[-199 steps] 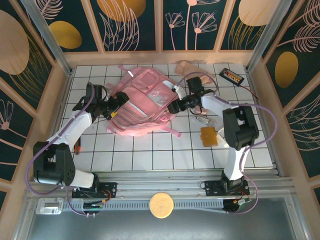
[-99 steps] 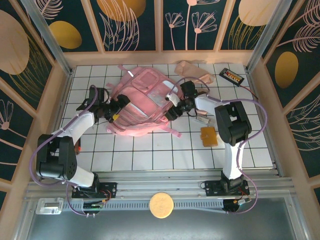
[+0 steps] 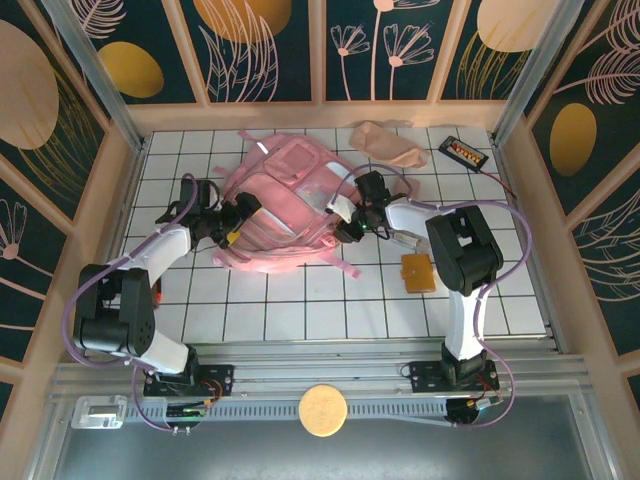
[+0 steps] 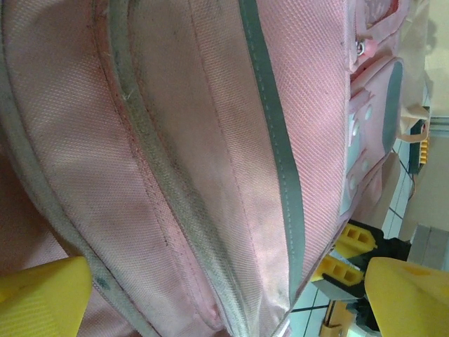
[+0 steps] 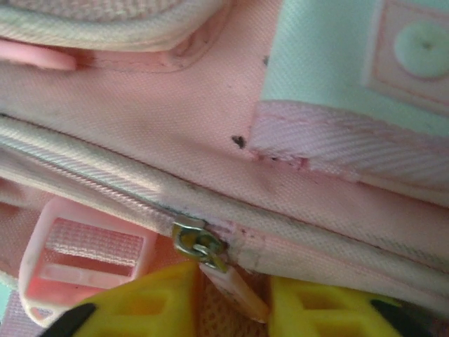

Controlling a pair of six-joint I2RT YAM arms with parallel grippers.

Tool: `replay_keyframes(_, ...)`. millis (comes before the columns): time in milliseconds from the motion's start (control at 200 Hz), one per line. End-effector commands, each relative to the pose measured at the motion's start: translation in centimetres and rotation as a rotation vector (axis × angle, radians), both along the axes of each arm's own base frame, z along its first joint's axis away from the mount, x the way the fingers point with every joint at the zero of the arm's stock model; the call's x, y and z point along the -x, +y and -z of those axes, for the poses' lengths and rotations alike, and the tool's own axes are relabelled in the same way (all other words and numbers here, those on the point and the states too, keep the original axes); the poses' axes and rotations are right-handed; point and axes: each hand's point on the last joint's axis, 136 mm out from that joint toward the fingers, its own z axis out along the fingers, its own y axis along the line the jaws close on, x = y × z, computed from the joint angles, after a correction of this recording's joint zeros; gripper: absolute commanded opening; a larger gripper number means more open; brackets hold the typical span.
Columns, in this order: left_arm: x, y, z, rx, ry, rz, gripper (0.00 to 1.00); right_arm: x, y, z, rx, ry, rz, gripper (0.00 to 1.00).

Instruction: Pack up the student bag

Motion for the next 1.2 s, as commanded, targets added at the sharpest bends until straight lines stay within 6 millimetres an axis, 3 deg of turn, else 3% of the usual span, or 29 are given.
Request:
replay_keyframes(0,0.0,-0.3,0.9,0.015,0.014,0.009,0.99,-0.5,0.0,0.0,0.013,-0.049,-0.007,0.16)
replay_keyframes(100,-0.2,-0.3,0.8,0.016,0.01,0.01,0.99,0.1,-0.2,-0.5,0.0,-0.06,-0.012,0.0)
replay_keyframes(280,-0.6,-0.4,-0.5,0.02,-0.018,0.013,0.99,0.9,-0.5,-2.4,-0.023,-0.108,-0.014,0.0)
replay_keyframes(575,-1.9,-0.9,-4.7,0.102,-0.082,-0.032,0.99,1.7,-0.3,-6.0,-0.064,-0.142,-0.011,0.0)
replay_keyframes(595,-2.5,-1.2,-6.1,0.111,-0.111,-0.027,0.99,1.8,-0.1,-6.3,-0.071,-0.141,-0.014,0.0)
replay_keyframes(696,-2.6,-2.3,-7.4,0.163,-0.113,-0.007,0.99,1.9,0.1,-7.6,-0.101,-0.142,-0.008,0.0)
replay_keyframes(791,-2.1,-3.9,-7.2,0.224,-0.075,0.007,0.99,1.8,0.5,-8.4,-0.119,-0.145,-0.008,0.0)
replay_keyframes(916,-1.1,-5.3,-5.2,0.228,0.006,0.017,0.99,2.0,1.0,-8.7,-0.121,-0.145,-0.019,0.0)
replay_keyframes(1106,-0.3,-4.9,-3.5,0.205,0.067,-0.015,0.99,2.6,1.6,-8.5,-0.111,-0.146,-0.035,0.0)
replay_keyframes(1196,-0.1,-4.6,-3.0,0.188,0.085,-0.022,0.94,2.7,1.7,-8.3,-0.107,-0.144,-0.037,0.0)
